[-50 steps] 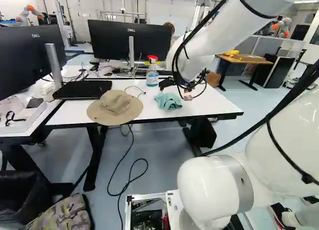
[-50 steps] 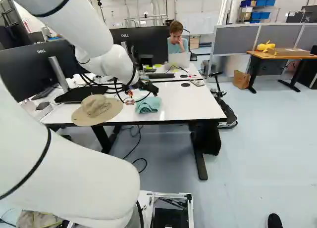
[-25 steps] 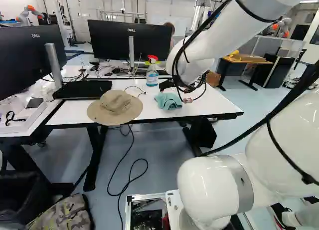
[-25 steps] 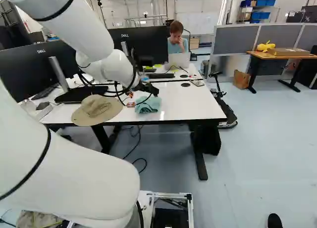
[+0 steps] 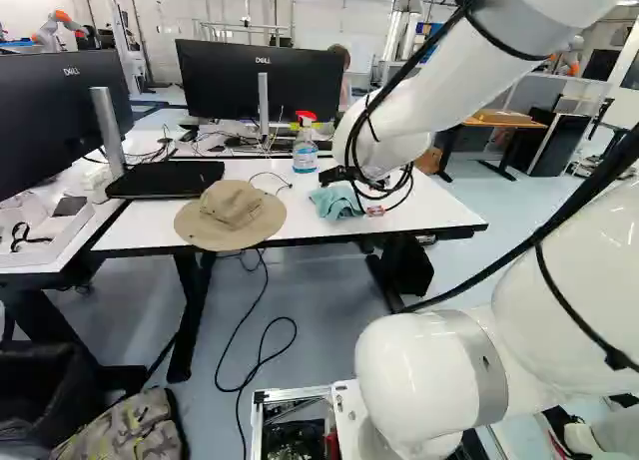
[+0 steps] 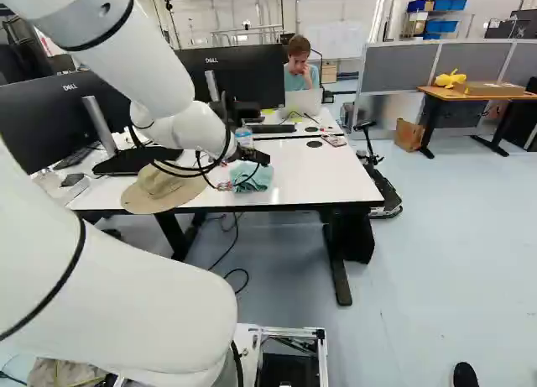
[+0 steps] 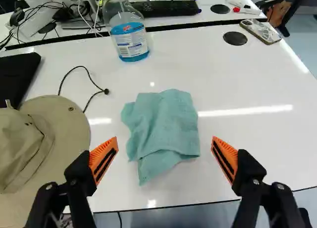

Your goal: Clean the table with the green towel

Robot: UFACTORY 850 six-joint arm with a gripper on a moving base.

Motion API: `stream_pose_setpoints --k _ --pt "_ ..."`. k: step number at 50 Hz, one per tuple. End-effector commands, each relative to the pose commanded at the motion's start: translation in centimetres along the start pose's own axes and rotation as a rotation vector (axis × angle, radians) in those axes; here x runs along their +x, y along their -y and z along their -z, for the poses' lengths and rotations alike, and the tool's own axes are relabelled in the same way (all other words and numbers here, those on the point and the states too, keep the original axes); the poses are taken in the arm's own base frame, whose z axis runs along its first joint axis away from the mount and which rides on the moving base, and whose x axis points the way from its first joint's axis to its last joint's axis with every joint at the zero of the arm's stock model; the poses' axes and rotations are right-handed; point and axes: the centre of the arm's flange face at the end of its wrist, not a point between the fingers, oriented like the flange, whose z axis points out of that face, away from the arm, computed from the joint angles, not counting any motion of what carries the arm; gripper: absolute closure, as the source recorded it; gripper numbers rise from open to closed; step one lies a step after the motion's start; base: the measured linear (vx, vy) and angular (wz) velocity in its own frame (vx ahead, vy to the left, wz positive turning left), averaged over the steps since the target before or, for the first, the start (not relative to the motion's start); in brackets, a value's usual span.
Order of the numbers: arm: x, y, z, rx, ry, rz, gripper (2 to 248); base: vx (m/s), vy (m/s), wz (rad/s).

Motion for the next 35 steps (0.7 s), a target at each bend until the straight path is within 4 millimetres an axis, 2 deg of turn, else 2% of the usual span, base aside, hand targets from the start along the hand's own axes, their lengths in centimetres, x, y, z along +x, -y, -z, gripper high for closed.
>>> stream_pose_setpoints --k 35 --pt "-5.6 -0.4 -0.7 -0.001 -0.168 0.023 3 0.000 0.000 0.000"
